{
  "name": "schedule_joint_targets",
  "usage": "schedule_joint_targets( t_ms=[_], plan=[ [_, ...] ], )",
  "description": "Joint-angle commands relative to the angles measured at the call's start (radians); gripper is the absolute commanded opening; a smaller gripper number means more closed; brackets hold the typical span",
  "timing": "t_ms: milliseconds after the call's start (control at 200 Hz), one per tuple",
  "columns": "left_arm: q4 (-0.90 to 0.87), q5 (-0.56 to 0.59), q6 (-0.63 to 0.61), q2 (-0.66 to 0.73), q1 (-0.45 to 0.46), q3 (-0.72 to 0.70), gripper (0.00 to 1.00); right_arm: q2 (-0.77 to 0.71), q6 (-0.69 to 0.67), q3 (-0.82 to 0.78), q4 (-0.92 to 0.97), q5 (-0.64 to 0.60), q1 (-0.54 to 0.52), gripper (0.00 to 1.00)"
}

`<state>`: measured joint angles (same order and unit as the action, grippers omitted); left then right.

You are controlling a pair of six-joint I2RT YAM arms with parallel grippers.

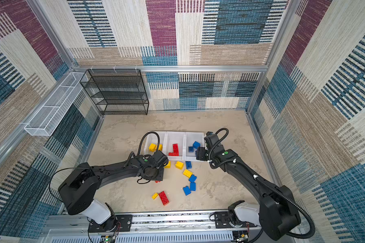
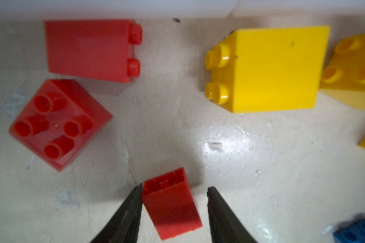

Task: Sort the legos into containers by color
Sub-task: Pick up the lego from the center of the table, then place the lego in the container.

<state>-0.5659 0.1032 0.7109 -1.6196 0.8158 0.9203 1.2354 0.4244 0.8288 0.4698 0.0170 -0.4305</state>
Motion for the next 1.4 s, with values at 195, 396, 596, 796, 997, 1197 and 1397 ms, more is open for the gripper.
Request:
schedule_joint_targets(
  t_ms=[195, 396, 596, 796, 997, 1197, 1397],
  plan=[
    [-0.02, 0.037, -0.009, -0.02, 0.014, 0.008, 0.34, -0.002, 0.009, -0.005, -0.031, 0.006, -0.002, 0.72],
    [-0.02, 0.038, -0.018, -0.012, 0.028, 0.014, 0.29, -0.027, 0.02, -0.011, -0.011, -0.009, -0.001, 0.72],
    [-0.02, 0.006, -0.051, 0.046, 0.033, 0.075, 0.28, -0.067, 0.029, -0.006, 0.024, -0.028, -0.001, 0.72],
    [-0.041, 0.022, -0.163, -0.004, 0.023, 0.299, 0.3, -0.086, 0.022, 0.022, 0.062, -0.042, -0.001, 0.71],
    [-0.094, 0.011, -0.279, -0.187, -0.038, 0.566, 0.3, -0.099, 0.021, 0.039, 0.09, -0.048, -0.001, 0.71],
    [-0.151, 0.025, -0.354, -0.361, -0.094, 0.761, 0.31, -0.106, 0.027, 0.039, 0.111, -0.049, -0.001, 0.71],
    [-0.151, 0.028, -0.369, -0.423, -0.129, 0.804, 0.33, -0.104, 0.039, 0.041, 0.113, -0.06, -0.001, 0.71]
  ],
)
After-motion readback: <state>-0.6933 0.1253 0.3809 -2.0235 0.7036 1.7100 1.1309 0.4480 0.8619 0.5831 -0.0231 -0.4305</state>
